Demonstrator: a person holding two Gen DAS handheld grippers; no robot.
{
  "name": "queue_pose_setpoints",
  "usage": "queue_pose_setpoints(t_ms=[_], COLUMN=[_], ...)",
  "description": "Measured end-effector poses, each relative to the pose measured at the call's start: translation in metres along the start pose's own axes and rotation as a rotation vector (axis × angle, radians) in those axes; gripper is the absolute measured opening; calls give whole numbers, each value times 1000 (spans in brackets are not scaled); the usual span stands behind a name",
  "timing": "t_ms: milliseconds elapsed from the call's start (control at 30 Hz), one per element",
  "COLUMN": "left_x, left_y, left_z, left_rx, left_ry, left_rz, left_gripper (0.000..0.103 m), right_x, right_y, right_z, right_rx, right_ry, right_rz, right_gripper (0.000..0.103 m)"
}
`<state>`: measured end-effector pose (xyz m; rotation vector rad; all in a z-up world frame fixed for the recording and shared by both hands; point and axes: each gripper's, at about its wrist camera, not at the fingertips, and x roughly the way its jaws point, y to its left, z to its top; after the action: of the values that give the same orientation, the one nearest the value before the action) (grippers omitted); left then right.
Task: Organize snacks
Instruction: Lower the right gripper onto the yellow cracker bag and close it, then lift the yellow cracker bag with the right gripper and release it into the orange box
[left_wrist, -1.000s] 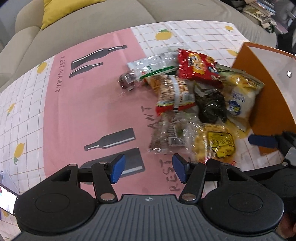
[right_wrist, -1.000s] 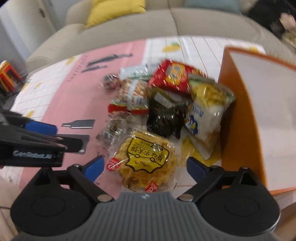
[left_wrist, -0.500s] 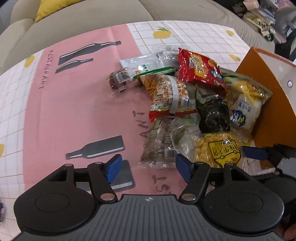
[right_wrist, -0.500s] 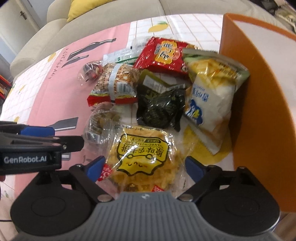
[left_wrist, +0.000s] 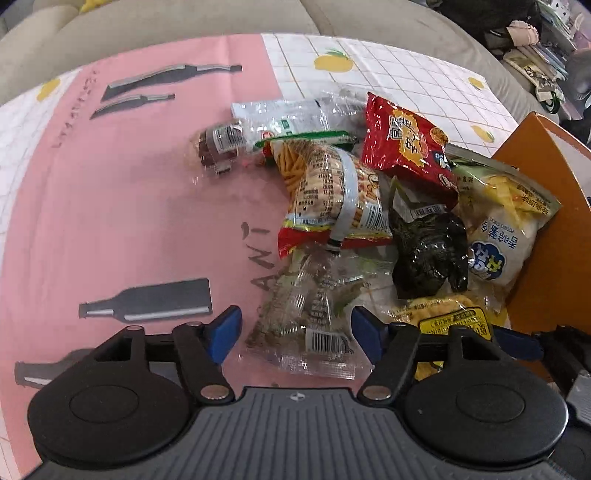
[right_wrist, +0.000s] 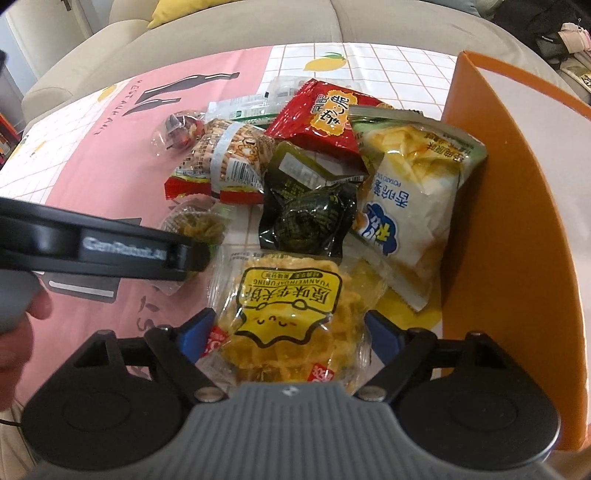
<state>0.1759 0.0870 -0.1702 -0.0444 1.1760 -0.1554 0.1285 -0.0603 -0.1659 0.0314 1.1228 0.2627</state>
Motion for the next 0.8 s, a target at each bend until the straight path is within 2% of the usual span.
queue_pose_setpoints(t_ms=[67,133,300,500,800], left_x=[1,1,-4,-27,-70], left_y=[-5,-10,-14,-10,-5], left_z=[0,-1,-6,-16,-22], left_rx=[31,55,50,-35,-124], left_ry=[-7,-12,-18,-40,-106], left_rz=[26,38,73,67,79], left_gripper=[74,63,53,50,49], right_x=[0,-1,-8,-21,-63], right_y=[-1,0,-1,-1,2], right_z=[-1,-2,-6,-8,-12], right_rx=[-1,-2,8,11,-8], right_ry=[-2,-4,5,11,-66], right_rz=[2,2,9,44,78], right_gripper=[82,80,76,73,70])
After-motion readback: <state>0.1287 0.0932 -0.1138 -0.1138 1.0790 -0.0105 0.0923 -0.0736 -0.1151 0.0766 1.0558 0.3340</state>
